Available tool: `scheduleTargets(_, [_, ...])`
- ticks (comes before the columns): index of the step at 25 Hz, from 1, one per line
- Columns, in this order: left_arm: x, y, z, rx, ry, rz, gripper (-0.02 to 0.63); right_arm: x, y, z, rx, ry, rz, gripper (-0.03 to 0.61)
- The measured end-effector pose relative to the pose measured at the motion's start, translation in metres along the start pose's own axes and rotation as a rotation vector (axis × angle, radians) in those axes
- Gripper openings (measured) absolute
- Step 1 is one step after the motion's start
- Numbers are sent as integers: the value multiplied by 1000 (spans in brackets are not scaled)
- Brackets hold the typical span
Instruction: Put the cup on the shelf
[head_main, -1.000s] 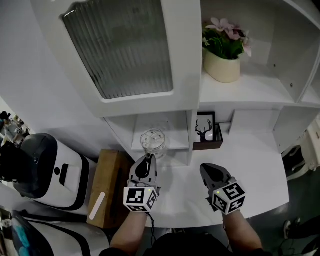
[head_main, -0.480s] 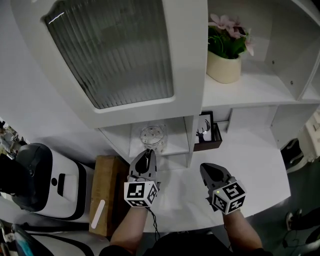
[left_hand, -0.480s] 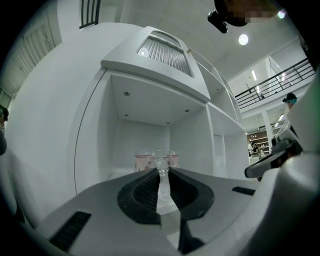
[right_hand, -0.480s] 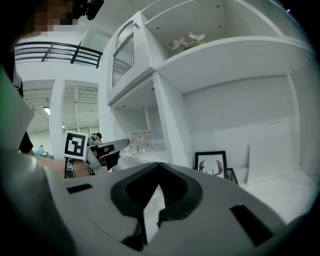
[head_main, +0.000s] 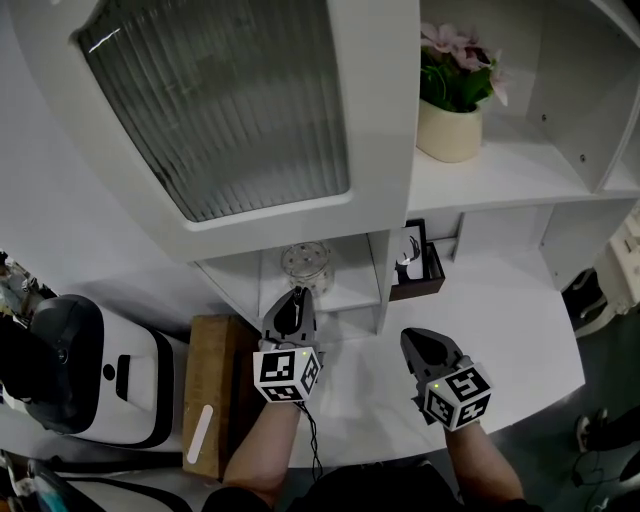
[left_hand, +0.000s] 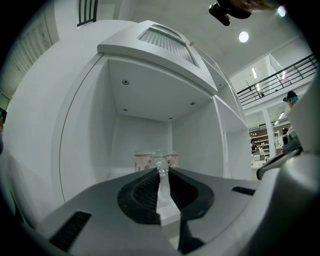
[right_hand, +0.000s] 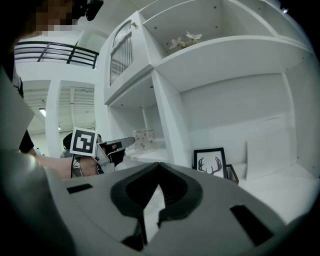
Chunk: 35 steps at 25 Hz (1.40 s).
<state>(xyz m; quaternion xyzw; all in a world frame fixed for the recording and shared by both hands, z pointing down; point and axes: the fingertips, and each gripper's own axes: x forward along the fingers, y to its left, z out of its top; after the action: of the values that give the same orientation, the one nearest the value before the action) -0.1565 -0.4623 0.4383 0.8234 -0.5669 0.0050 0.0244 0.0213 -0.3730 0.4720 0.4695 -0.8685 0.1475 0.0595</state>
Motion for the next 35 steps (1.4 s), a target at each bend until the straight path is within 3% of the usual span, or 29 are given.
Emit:
scheduleTargets(22, [22,-1,-12,60,73,17,40,-3,-1,0,21,-18,-13,3])
scheduleTargets(35, [15,-5,-17,109,93,35,92,-10,2,-2,26,-15,-6,3])
